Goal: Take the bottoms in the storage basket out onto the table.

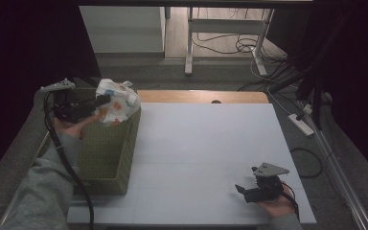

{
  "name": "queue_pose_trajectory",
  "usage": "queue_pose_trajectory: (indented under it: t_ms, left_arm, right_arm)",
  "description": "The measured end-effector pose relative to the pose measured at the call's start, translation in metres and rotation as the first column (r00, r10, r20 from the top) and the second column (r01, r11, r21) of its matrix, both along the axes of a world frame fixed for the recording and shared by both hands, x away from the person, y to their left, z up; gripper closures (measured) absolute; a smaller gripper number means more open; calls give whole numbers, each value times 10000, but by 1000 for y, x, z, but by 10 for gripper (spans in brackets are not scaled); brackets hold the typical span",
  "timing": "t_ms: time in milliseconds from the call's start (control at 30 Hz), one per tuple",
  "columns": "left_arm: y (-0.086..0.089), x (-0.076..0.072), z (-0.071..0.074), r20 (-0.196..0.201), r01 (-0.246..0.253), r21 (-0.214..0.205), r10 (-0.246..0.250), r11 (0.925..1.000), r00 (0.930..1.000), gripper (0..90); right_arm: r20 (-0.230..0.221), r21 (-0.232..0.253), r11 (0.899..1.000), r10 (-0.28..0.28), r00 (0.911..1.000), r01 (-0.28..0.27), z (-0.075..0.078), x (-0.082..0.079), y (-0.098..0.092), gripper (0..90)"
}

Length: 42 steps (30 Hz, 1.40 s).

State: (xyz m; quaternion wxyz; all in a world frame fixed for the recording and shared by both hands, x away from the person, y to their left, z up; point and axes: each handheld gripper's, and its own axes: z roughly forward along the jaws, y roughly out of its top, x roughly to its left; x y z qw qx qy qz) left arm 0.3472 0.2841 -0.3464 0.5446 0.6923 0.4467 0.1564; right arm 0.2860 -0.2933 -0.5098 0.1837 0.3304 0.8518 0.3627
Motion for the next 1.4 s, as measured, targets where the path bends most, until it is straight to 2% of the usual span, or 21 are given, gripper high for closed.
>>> queue_pose_trajectory:
  t_ms: [500,800,1033,1400]
  left_arm:
    - [-27,-1,-2,122,642,-48,-642,9979,9979,850]
    - [-47,-2,0,261,1136,-72,-1134,9935,9932,850]
    - [-58,-3,0,283,1338,-102,-1335,9910,9906,850]
    - [-77,-3,-5,229,1808,-126,-1804,9834,9833,850]
  right_arm:
    - [22,-3,10000,-14,10000,14,0,0,0,81]
    - [73,15,10000,-54,10000,53,1,0,-1,81]
    - [80,0,10000,-45,10000,45,1,0,-1,81]
    - [61,-14,10000,-42,10000,42,1,0,-2,81]
